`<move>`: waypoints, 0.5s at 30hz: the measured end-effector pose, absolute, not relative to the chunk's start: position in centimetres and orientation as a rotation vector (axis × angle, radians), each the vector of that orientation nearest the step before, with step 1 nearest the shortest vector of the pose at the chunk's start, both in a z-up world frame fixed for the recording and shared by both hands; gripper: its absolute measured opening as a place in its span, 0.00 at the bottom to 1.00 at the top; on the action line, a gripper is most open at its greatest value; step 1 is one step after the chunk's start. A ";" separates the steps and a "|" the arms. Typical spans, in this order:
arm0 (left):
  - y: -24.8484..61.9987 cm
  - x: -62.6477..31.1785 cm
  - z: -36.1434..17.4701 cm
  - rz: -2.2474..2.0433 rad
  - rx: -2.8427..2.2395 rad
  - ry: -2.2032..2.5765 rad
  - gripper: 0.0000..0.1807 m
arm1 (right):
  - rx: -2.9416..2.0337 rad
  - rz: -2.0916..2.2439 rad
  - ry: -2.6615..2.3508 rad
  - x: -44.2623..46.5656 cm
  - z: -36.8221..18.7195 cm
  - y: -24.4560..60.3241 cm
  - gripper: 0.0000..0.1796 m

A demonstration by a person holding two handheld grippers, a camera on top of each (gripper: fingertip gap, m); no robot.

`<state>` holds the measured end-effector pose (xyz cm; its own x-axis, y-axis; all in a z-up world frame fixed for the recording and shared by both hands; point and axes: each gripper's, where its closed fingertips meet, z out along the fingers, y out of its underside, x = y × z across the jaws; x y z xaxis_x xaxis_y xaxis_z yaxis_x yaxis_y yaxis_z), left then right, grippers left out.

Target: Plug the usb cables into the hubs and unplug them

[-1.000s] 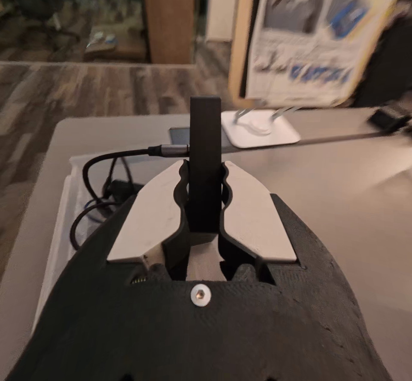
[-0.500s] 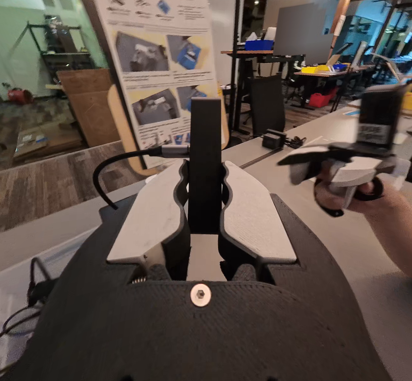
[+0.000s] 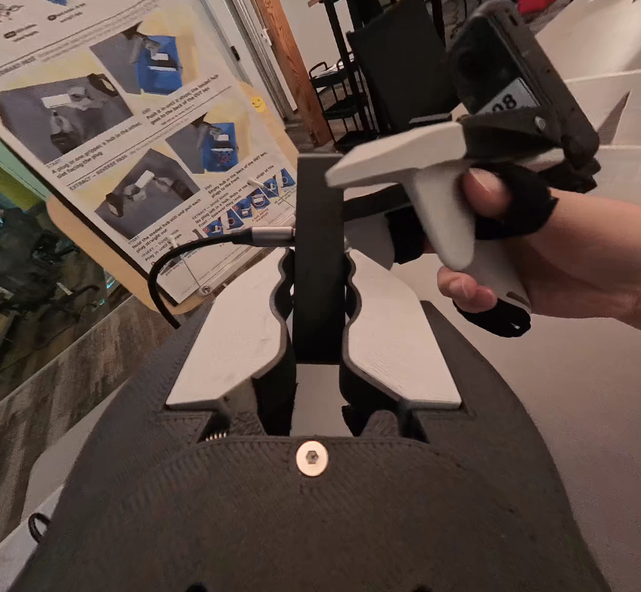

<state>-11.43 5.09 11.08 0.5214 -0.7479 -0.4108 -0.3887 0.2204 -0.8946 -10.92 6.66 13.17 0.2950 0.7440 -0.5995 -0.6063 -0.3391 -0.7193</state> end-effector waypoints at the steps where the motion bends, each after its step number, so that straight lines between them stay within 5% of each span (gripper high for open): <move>1: 5.0 -11.0 10.9 -0.314 -1.384 1.076 0.14 | -1.332 1.398 -0.130 -10.6 13.1 6.9 0.52; 4: 5.1 -10.4 10.6 -0.224 -1.351 1.073 0.14 | -1.371 1.429 -0.117 -10.2 12.1 7.3 0.34; 15: 7.6 -9.4 1.8 0.000 -1.565 1.312 0.19 | -1.568 1.327 -0.415 -9.5 4.9 10.6 0.33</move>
